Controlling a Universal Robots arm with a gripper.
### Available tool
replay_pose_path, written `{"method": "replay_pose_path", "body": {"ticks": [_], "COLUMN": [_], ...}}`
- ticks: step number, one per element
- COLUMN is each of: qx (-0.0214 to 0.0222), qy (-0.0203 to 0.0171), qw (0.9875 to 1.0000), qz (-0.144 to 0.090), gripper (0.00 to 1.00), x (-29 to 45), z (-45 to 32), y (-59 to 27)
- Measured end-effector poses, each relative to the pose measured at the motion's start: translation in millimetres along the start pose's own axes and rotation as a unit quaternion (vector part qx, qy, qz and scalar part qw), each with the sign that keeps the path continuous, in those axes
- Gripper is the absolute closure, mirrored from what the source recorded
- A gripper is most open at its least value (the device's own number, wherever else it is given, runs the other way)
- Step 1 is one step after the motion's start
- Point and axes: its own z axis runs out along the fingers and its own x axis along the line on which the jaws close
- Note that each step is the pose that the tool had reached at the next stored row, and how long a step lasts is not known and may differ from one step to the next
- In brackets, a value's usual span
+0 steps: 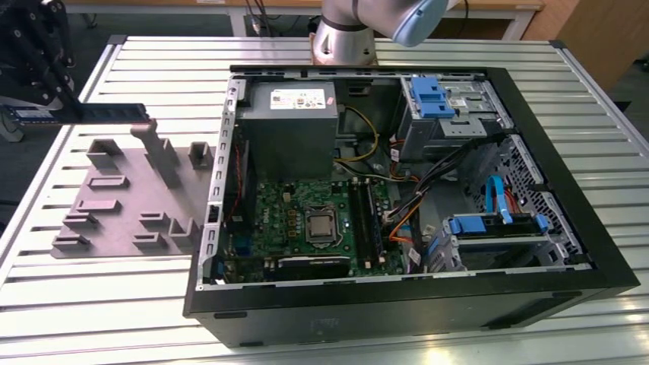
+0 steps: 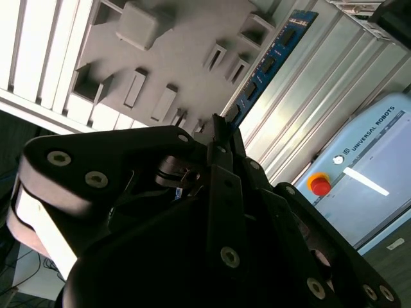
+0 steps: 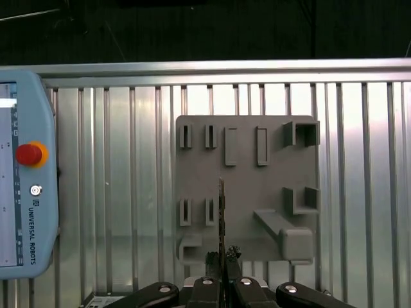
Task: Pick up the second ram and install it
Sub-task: 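Pick up the second ram and move it above second insertion slot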
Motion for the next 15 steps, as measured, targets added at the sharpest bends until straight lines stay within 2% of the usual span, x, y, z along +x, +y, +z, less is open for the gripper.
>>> {"method": "replay_pose_path", "body": {"ticks": [15], "qx": [0.0], "qy": [0.0], "qw": [1.0], "qz": [0.0], "gripper": [0.86], "x": [-0.5], "z": [-0.1], "y": [-15.0]}}
